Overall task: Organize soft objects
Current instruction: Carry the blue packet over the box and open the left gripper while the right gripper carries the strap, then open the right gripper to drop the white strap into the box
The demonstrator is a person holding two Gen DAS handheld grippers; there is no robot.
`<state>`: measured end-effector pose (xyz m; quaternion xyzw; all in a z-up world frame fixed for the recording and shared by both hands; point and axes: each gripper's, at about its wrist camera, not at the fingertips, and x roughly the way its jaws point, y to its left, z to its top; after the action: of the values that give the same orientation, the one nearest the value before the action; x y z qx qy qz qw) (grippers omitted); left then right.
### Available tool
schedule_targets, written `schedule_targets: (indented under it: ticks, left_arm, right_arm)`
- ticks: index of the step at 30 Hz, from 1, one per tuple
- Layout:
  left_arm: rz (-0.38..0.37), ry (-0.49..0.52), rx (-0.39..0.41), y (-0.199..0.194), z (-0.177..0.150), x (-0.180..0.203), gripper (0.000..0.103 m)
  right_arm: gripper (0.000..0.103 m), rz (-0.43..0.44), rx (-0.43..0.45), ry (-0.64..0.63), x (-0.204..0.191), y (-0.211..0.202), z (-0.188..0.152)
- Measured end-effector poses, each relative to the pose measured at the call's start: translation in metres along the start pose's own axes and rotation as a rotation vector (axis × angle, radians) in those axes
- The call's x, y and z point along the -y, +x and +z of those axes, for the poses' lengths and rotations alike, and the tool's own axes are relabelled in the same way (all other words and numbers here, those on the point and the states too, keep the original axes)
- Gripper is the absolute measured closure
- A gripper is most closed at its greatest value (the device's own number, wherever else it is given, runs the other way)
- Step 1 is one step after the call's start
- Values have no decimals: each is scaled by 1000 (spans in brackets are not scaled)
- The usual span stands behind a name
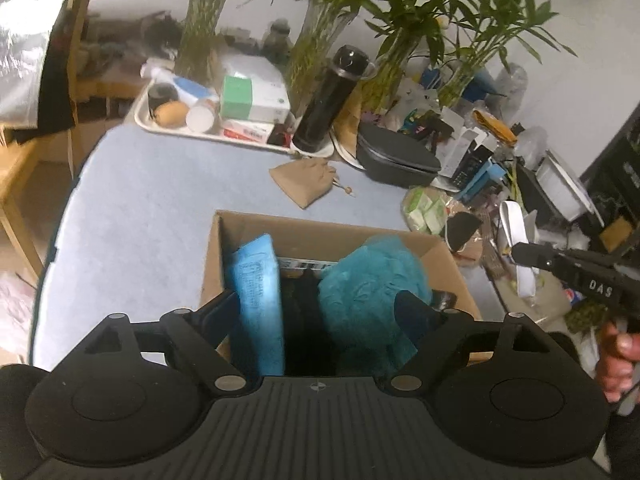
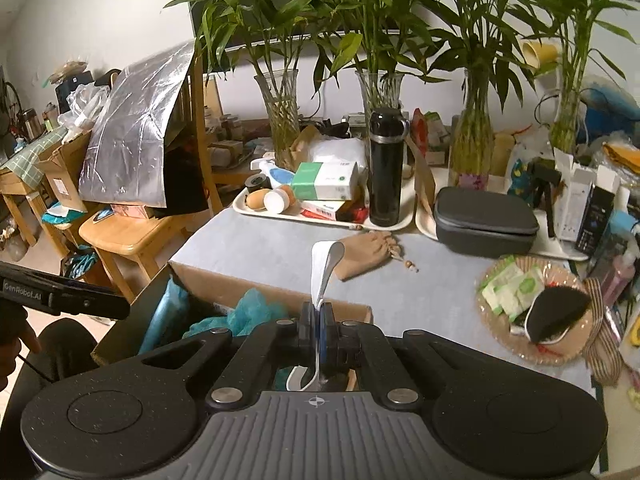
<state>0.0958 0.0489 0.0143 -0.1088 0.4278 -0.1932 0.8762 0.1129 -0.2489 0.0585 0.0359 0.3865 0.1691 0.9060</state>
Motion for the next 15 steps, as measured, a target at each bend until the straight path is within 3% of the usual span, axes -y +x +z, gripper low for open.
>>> schedule_targets:
  ticks: [12,15]
  left_arm:
    - [86,144,130,-29,-19,5,18]
    - [103,166,152,-34,-24,6,18]
  right_arm:
    - [99,29,-11,51,-11,0,-2]
    - [99,1,-23,54,-14,4,-3]
